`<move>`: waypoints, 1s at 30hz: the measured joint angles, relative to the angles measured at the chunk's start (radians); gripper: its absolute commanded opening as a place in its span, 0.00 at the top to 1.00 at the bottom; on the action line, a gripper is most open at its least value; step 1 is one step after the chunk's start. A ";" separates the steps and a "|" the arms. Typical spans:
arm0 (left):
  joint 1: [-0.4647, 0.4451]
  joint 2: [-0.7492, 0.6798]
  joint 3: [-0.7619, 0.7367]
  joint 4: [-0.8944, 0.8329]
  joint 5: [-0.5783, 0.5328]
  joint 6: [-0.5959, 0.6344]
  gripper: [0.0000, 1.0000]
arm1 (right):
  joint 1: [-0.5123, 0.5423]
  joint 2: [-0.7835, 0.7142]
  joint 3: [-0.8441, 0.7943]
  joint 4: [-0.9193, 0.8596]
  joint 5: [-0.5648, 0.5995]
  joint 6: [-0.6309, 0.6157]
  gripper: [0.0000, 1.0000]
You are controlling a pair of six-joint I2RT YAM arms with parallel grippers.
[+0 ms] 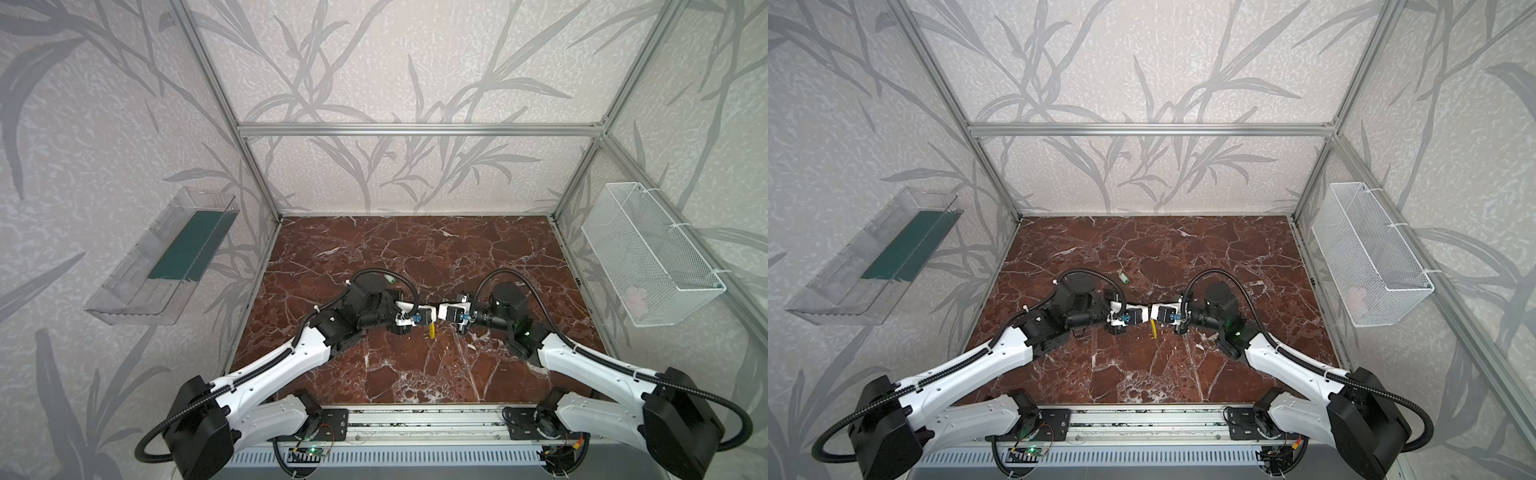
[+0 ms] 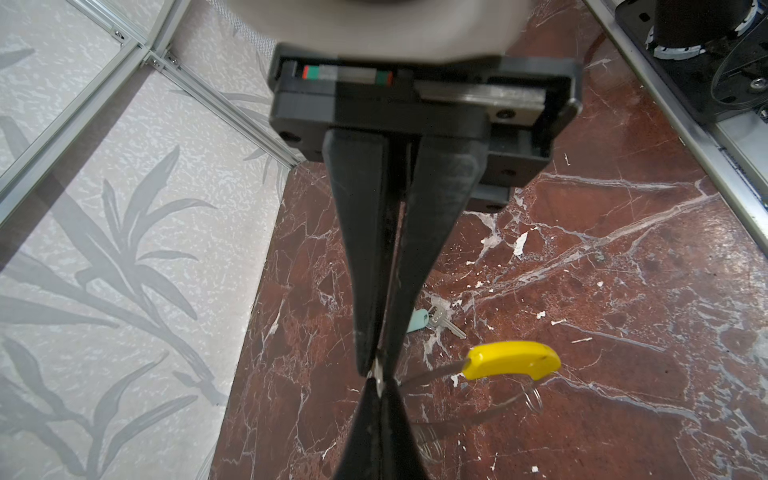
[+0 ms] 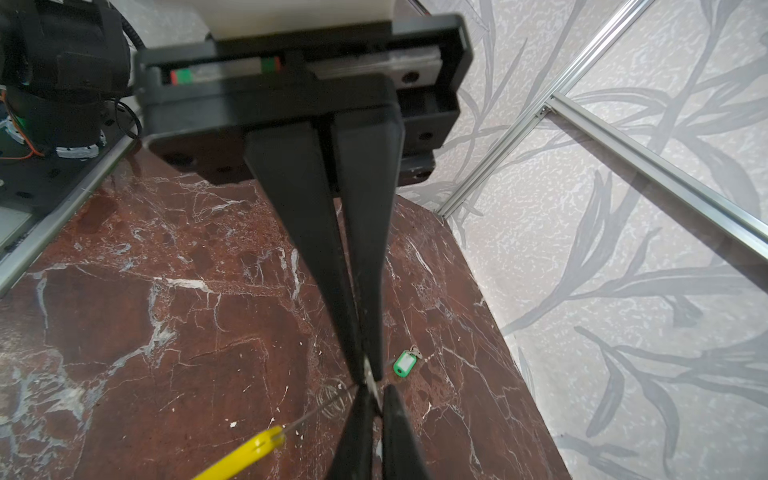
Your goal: Put the keys on the keyring
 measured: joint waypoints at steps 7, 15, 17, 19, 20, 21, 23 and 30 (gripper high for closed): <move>0.000 -0.015 -0.020 0.066 -0.040 -0.076 0.73 | -0.006 0.020 -0.003 0.063 -0.003 0.060 1.00; 0.034 -0.132 -0.153 0.201 -0.077 -0.256 0.72 | -0.040 0.050 -0.030 0.235 -0.074 0.213 1.00; 0.039 -0.142 -0.175 0.235 -0.077 -0.297 0.74 | -0.040 0.066 -0.030 0.260 -0.104 0.241 1.00; 0.040 -0.145 -0.193 0.265 -0.075 -0.335 0.75 | -0.040 0.076 -0.030 0.274 -0.125 0.261 1.00; 0.040 -0.144 -0.196 0.271 -0.074 -0.346 0.75 | -0.040 0.080 -0.030 0.280 -0.134 0.268 1.00; 0.040 -0.144 -0.201 0.286 -0.071 -0.362 0.75 | -0.040 0.082 -0.029 0.285 -0.142 0.278 1.00; 0.040 -0.144 -0.206 0.311 -0.062 -0.389 0.76 | -0.040 0.083 -0.027 0.291 -0.160 0.292 1.00; 0.040 -0.134 -0.206 0.370 -0.024 -0.436 0.78 | -0.040 0.085 -0.018 0.307 -0.193 0.313 1.00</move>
